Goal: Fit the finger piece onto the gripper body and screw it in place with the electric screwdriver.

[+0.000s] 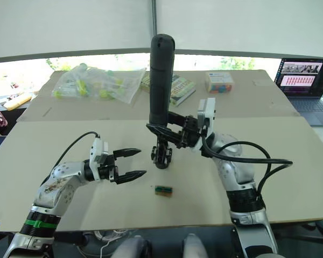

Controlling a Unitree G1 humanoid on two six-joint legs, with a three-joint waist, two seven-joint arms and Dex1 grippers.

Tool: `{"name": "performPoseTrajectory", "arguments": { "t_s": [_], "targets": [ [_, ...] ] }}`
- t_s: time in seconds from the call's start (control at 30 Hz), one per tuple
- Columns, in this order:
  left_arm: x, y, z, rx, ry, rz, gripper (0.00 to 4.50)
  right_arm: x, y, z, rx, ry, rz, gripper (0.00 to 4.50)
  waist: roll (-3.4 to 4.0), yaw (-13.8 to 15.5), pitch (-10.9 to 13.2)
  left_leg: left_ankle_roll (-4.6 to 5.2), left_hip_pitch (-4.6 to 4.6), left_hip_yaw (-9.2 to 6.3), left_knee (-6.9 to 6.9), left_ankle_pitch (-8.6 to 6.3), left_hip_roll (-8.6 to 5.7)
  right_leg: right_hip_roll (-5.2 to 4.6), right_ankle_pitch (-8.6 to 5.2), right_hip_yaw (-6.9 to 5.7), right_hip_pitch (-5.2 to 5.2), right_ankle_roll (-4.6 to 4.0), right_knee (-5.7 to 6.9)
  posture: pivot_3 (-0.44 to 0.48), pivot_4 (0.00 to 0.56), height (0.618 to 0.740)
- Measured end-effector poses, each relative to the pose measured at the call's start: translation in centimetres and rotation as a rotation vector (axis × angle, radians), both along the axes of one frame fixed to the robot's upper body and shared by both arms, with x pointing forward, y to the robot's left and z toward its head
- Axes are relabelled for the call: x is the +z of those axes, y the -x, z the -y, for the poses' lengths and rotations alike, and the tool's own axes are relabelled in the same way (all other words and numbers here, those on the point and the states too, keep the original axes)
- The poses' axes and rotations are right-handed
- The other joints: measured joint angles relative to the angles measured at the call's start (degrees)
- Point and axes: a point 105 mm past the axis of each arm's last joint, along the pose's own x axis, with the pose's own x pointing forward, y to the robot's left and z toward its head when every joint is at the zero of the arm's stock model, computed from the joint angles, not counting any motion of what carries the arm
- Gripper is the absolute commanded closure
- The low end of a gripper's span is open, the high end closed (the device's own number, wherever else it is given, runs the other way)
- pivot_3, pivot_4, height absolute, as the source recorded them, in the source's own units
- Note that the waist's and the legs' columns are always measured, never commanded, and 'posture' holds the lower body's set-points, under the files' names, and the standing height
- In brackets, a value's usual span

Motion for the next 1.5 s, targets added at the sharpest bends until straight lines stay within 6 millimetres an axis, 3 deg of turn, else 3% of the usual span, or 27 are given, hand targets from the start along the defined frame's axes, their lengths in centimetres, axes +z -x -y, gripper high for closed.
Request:
{"name": "performPoseTrajectory", "arguments": {
  "t_s": [1.5],
  "targets": [
    [-0.84, 0.24, 0.15, -0.009, -0.003, -0.017, 0.0, -0.55, -0.41, -0.14, -0.002, 0.014, 0.004, 2.6, 0.0, 0.0, 0.0, -0.01, 0.02, 0.0, -0.03, -0.01, 0.01, -0.08, -0.01, -0.01, -0.01, -0.02, -0.01, 0.0, 0.15, 0.74]
  ]
}}
